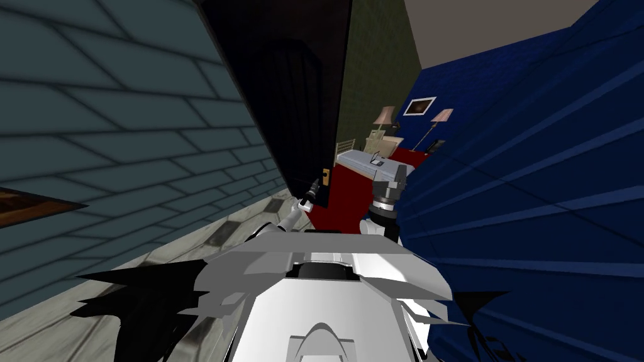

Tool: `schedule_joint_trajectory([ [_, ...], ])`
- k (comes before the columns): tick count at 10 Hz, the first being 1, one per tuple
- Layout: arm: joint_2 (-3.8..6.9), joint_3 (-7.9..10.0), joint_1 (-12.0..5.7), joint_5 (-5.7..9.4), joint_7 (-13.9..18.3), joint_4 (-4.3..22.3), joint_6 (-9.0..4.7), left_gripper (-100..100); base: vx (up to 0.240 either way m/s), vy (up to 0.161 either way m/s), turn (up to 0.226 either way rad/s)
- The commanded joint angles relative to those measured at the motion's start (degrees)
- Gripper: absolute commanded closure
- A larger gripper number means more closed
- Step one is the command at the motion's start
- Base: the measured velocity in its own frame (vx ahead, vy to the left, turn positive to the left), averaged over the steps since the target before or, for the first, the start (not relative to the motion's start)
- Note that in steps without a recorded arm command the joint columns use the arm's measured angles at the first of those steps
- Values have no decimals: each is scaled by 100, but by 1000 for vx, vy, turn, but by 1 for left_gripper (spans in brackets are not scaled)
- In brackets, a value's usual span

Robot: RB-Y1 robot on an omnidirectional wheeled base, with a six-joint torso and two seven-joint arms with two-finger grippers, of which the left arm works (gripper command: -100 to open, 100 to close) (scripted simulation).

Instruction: Push the door open

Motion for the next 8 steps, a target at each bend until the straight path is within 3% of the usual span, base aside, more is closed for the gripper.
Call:
schedule_joint_trajectory([
  [1, 35, 45, 17, -21, -114, 16, -19, -100, 158, 13, -9],
  [3, -6, 84, 32, -39, -213, 31, -36, -100, 262, -16, -3],
  [5, -150, 136, 51, -63, -344, 49, -58, -100, 258, -31, 4],
  [8, -480, 196, 74, -91, -495, 71, -84, -100, 199, -79, 0],
])
